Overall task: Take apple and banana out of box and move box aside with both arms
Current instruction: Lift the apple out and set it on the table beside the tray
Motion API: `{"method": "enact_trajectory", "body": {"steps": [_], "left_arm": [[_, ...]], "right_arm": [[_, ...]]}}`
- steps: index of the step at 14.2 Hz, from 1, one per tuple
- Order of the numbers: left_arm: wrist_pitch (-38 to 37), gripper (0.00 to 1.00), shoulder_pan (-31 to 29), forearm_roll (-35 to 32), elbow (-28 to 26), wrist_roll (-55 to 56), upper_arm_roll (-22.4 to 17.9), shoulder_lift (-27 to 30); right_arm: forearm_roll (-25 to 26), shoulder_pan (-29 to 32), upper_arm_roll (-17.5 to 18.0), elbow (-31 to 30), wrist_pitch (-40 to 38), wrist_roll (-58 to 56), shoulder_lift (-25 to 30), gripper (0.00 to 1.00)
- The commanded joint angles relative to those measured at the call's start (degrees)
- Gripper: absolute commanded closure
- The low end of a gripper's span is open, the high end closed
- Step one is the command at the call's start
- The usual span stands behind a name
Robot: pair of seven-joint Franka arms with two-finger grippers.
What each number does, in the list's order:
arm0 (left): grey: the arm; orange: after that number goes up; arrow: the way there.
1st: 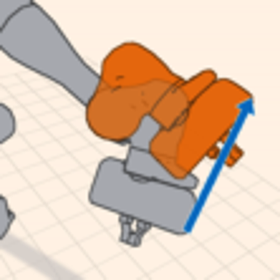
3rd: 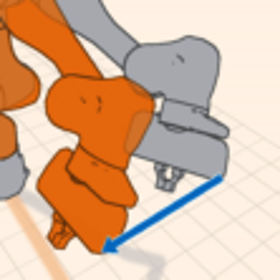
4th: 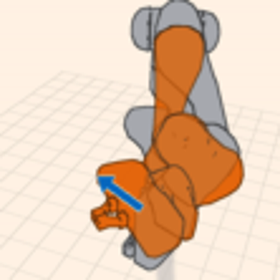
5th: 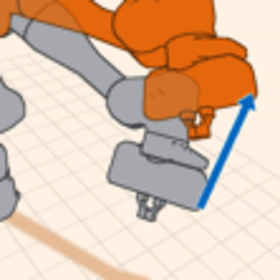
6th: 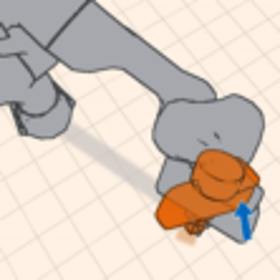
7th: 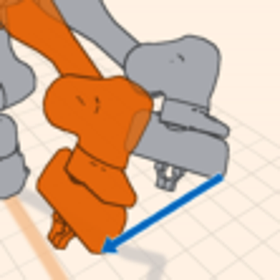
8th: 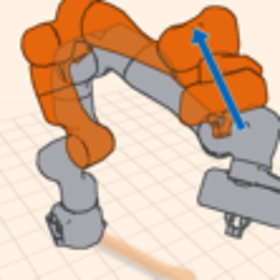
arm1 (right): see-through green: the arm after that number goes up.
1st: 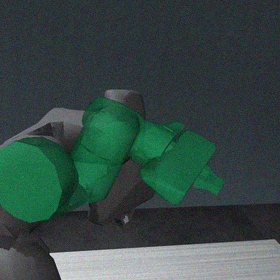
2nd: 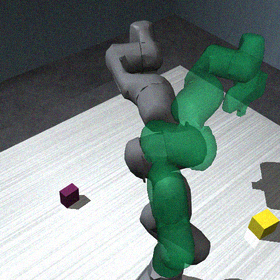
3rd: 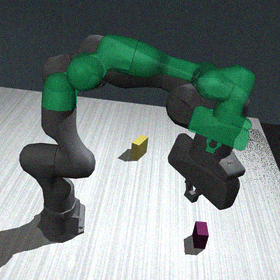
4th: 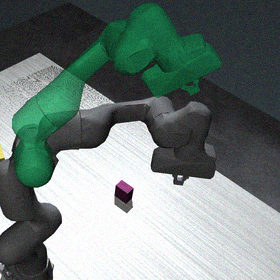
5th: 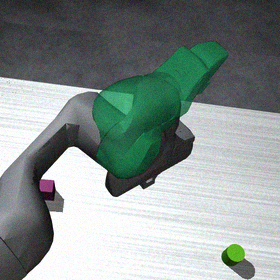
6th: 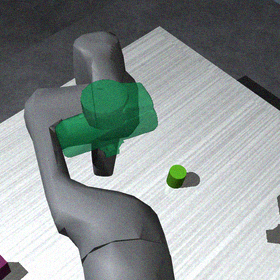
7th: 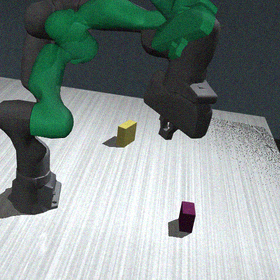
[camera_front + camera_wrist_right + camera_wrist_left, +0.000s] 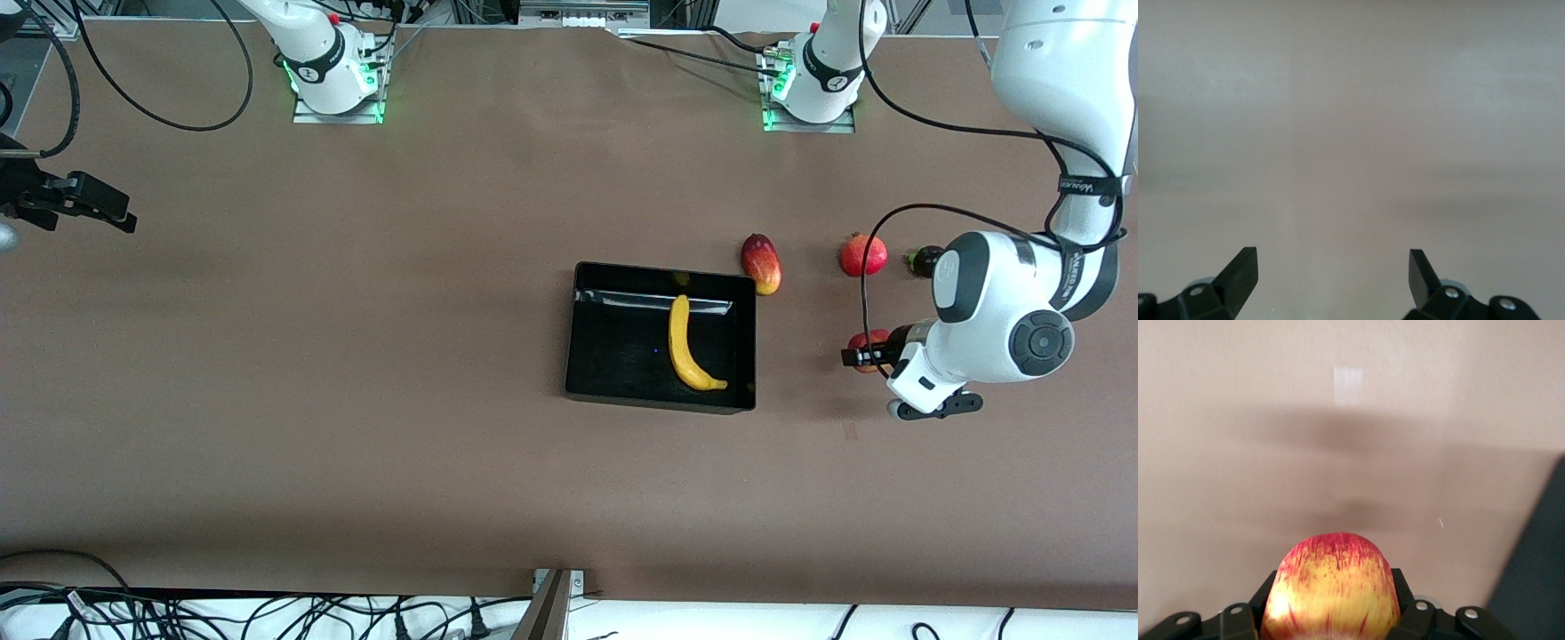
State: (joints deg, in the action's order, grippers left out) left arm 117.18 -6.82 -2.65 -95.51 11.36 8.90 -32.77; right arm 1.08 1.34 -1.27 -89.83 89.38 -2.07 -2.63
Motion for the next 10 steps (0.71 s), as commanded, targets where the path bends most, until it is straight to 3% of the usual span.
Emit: {"method": "enact_trajectory", "body": {"steps": [1,9,10], "left_arm": [[6.99,1.0,0.32,-3.31,-0.82,-0.64,0.51,-3.43],[18.34,1.0,-1.79,-10.7,-0.82,-0.2,0.07,-10.11],[18.7,0.84,-2.14,-11.84,-0.82,-0.29,0.07,-10.47]], "right_arm": [[0.51,-0.02,0.57,-0.43,-1.14,-0.83,0.34,0.0],[0.51,0.07,0.39,0.89,-0.87,-0.83,-0.62,0.0],[0.51,0.07,0.39,0.89,-0.87,-0.83,-0.62,0.0]]}}
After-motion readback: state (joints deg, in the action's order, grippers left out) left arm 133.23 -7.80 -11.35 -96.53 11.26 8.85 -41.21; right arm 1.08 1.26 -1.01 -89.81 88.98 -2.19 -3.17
